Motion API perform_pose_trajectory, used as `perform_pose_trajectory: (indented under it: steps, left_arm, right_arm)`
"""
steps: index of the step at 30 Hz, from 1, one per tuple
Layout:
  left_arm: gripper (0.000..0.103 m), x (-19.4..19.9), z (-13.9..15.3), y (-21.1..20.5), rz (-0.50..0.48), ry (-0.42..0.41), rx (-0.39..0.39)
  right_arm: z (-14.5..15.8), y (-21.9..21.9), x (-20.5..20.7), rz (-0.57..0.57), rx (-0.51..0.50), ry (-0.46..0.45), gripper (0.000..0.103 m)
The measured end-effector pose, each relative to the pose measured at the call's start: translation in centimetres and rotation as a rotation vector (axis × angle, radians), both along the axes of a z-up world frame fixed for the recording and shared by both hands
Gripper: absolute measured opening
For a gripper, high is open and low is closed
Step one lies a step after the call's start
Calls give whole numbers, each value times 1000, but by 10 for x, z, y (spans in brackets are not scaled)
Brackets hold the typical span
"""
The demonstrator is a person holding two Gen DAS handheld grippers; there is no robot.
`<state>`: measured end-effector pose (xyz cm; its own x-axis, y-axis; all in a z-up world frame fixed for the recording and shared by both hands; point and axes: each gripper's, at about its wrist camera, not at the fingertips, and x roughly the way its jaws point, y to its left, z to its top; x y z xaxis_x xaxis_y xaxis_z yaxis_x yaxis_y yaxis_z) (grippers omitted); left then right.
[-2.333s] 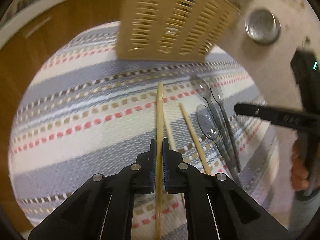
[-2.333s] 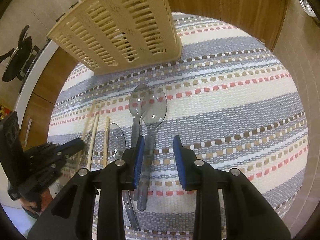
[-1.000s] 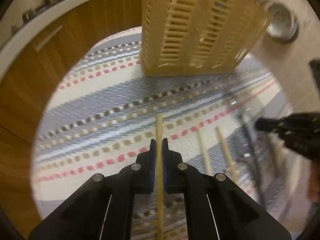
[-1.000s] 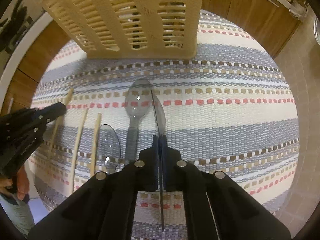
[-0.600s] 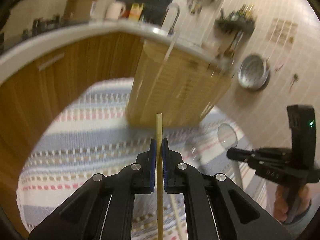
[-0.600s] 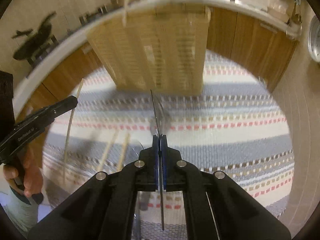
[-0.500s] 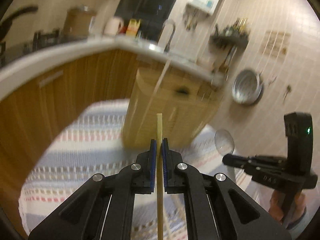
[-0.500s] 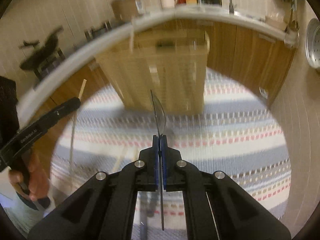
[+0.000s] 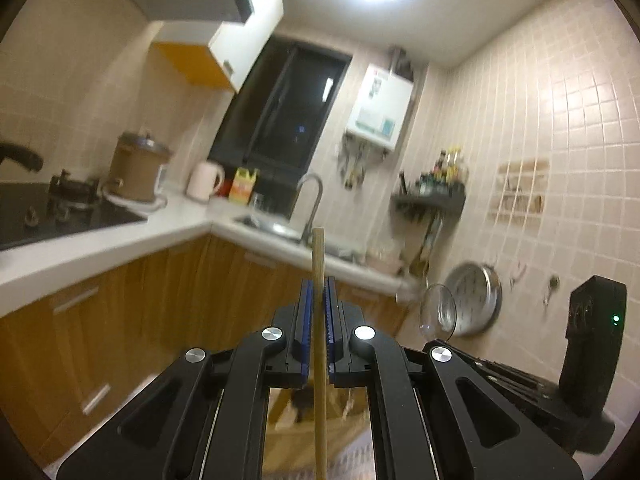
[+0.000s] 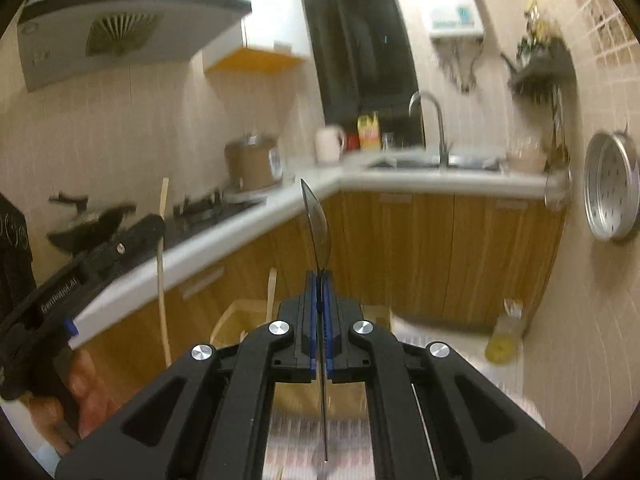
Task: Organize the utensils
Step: 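Lift the chopstick and spoon into the tan basket and open both tools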
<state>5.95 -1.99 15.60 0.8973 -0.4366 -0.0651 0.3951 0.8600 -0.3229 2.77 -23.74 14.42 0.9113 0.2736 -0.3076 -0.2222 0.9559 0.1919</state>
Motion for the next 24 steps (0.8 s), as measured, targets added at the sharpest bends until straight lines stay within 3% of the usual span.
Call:
perform_pose_trajectory:
  steps: [8,18,24]
  left_arm:
    - [3,30,-3,-27,105,-110,-51]
    - [4,52,-37,-32,253,-153,-81]
    - [4,57,-38,-30,267,-156,-89]
  right_arm:
    - [-2,-20,48,-37,49,-114,2]
    - [-44,-26,78,-84,32,-163,2]
    - [-63,-20,82,-78,-9,-160,2]
